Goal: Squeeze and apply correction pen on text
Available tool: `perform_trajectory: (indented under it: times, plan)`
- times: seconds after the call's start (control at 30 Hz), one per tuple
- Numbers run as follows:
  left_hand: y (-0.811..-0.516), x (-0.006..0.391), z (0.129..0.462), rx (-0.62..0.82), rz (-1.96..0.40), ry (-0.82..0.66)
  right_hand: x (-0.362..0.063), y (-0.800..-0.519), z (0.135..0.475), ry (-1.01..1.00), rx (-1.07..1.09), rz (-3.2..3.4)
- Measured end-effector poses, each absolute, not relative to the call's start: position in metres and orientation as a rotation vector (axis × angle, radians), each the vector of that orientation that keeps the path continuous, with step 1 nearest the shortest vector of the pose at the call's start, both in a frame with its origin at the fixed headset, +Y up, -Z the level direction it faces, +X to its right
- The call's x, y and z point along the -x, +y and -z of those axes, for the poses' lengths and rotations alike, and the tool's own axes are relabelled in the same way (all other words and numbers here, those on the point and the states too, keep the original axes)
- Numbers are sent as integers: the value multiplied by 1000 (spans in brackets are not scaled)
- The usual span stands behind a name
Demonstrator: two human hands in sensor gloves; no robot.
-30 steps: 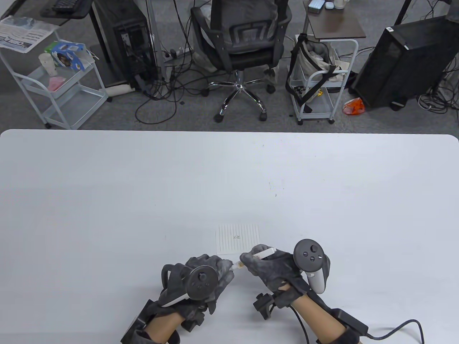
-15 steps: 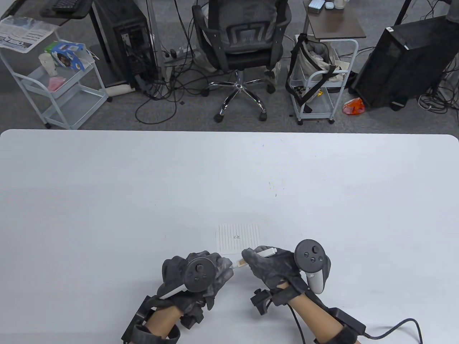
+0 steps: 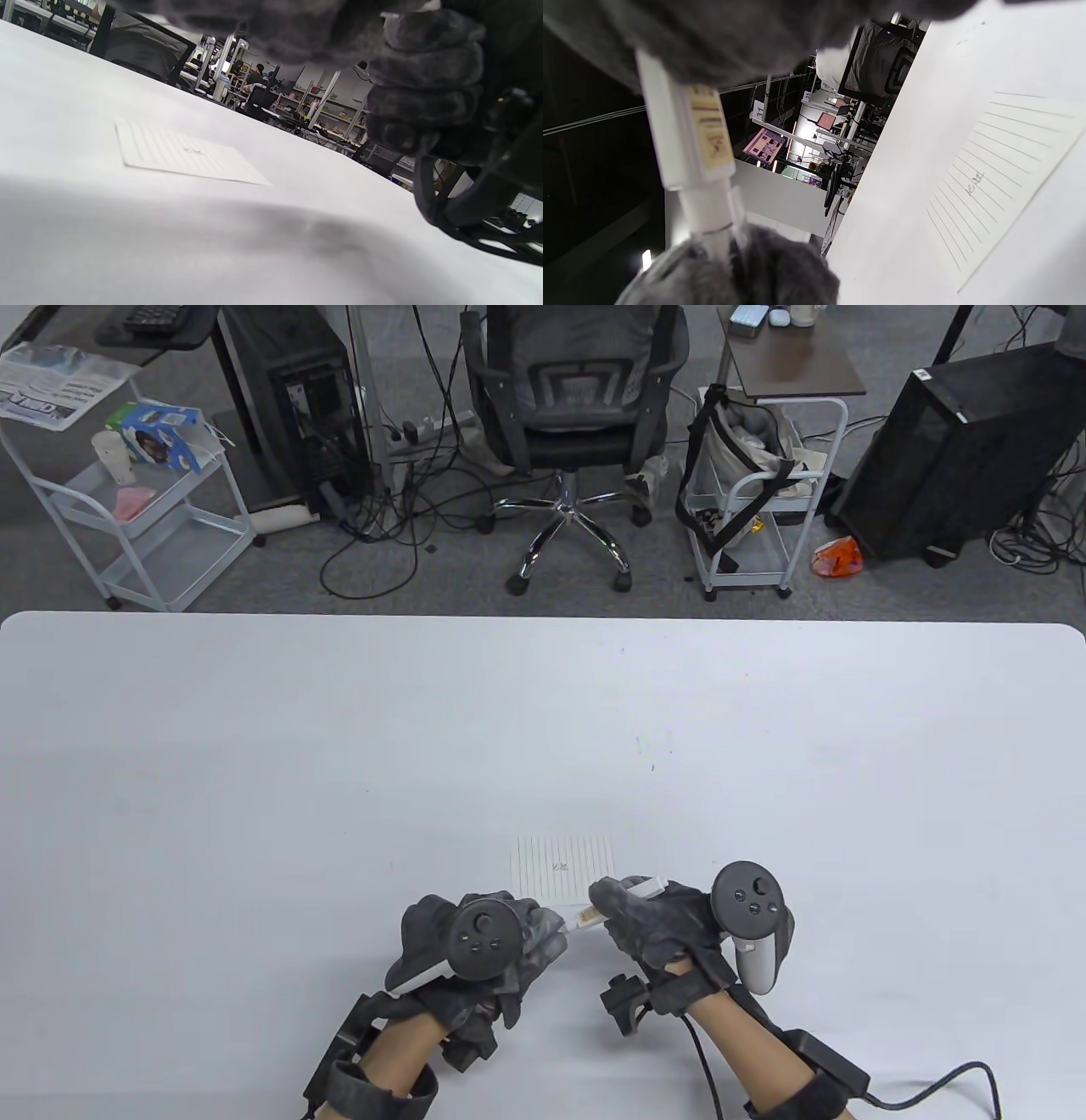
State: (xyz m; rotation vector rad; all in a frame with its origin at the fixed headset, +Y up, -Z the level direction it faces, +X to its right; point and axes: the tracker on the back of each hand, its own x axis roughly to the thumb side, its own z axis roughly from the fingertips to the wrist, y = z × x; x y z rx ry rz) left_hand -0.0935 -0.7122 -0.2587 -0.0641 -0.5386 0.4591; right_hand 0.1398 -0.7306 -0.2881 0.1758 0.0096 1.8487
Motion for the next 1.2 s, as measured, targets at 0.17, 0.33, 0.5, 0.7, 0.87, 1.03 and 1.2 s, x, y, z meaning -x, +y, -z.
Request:
perform_trajectory:
  times: [0.17,0.33,0.5,0.7,0.87,1.03,1.2]
  plan:
    - [-726,152,268,-29,-307,-417,-202,-726,298,-135,-15,-1727]
    - [-725,182,285,-14,-205,-257,-210,-720,298,-205,25,-1740]
    - [-728,195,301,45,-39,-114,-206,-715,295,-222,7,-1804]
    - [-728,209,325,43,181,34,-204,-711,293,-247,-14,-1842]
    - [-733,218,341,51,274,146,-202,-709,290,-263,-35,-1887]
    - [-747,217,349,76,414,170,-202,-709,290,-257,-33,-1885]
    - [-763,210,350,103,449,140,-201,-709,290,-248,-37,-1888]
